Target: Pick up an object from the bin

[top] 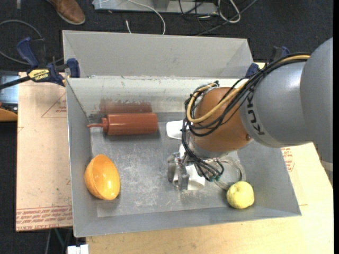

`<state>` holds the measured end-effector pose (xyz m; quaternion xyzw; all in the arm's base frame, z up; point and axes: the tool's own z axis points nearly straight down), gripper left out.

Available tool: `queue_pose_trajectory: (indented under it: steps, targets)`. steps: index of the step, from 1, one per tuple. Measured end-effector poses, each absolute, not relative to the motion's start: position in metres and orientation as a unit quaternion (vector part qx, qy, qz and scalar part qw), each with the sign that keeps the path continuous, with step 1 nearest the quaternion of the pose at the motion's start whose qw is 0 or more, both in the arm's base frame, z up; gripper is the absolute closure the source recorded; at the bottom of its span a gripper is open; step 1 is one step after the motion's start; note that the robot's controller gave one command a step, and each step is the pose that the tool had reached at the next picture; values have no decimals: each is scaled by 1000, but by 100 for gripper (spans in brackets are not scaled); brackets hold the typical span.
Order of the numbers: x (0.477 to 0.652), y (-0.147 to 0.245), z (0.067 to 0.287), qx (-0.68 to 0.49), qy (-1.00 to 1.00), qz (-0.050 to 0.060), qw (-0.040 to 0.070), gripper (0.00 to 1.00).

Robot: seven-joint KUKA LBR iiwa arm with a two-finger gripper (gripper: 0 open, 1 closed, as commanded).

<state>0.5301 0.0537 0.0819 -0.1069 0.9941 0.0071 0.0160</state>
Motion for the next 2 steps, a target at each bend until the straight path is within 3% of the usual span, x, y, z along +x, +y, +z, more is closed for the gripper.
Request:
queue_pose_trajectory:
  steps: [1,2]
  targets:
    - [494,-9,125,-110,994,6,17,100]
    - [540,25,130,-112,993,10,22,100]
